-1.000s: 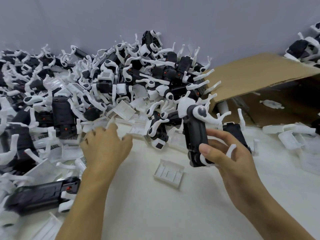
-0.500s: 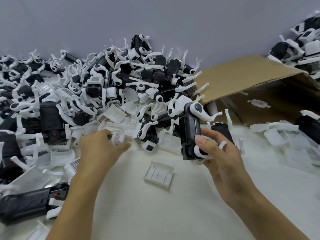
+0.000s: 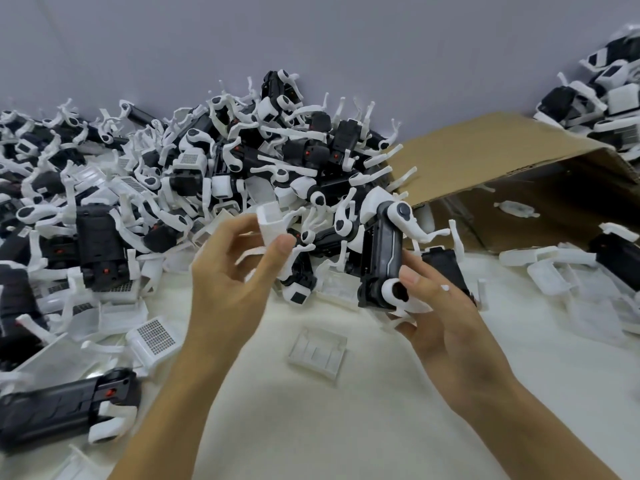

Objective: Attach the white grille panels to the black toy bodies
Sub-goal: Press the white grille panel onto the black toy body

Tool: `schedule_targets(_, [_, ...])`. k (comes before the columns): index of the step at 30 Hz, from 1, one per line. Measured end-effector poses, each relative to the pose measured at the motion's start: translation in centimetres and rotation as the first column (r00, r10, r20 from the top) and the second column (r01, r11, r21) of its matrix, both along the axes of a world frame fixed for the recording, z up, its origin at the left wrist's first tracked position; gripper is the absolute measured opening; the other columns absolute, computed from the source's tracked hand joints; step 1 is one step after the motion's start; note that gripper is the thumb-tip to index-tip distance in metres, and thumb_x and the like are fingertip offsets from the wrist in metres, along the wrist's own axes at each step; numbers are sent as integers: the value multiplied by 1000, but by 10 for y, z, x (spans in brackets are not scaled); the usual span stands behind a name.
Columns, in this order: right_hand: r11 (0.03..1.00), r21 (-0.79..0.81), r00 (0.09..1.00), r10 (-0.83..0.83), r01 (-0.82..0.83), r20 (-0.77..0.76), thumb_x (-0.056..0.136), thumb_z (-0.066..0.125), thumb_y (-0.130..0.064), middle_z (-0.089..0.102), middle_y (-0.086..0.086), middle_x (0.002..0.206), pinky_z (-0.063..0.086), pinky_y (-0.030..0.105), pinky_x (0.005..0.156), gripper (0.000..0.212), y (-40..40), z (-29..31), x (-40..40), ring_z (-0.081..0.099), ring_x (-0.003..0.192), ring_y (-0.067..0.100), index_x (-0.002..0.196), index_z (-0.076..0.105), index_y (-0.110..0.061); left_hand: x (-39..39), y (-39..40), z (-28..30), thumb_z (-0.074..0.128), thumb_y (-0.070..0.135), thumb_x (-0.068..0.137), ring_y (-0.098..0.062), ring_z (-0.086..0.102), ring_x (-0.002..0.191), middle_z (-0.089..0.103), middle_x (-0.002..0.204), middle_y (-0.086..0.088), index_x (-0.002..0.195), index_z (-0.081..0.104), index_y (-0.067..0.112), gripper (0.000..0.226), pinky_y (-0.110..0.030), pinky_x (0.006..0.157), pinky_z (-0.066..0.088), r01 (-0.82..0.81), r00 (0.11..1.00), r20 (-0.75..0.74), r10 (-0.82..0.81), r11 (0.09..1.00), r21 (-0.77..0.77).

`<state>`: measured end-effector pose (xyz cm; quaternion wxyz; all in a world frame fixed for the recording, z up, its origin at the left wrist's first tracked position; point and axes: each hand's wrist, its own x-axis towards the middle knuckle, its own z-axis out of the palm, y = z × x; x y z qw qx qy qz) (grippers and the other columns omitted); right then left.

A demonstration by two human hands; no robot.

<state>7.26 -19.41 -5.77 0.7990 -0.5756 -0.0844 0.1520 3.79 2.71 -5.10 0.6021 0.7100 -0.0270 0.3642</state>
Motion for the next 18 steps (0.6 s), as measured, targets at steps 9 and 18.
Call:
schedule_targets(9, [1000, 10, 999, 13, -14, 31, 73, 73, -29, 74, 3, 120, 50, 37, 93, 54, 1, -2, 1, 70, 107, 19, 127, 69, -35, -3, -31, 0, 58, 48, 91, -21, 61, 72, 69, 84, -8, 89, 75, 27, 27, -33, 64, 46, 299, 947, -39, -319, 918, -261])
schedule_targets(18, [988, -85, 958, 143, -126, 247, 72, 76, -31, 71, 6, 127, 38, 53, 111, 61, 4, -4, -6, 63, 124, 26, 132, 65, -35, -10, -66, -6, 77, 53, 70, -14, 71, 87, 75, 94, 5, 94, 67, 36, 32, -27, 73, 55, 173, 967, -148, -207, 961, -214])
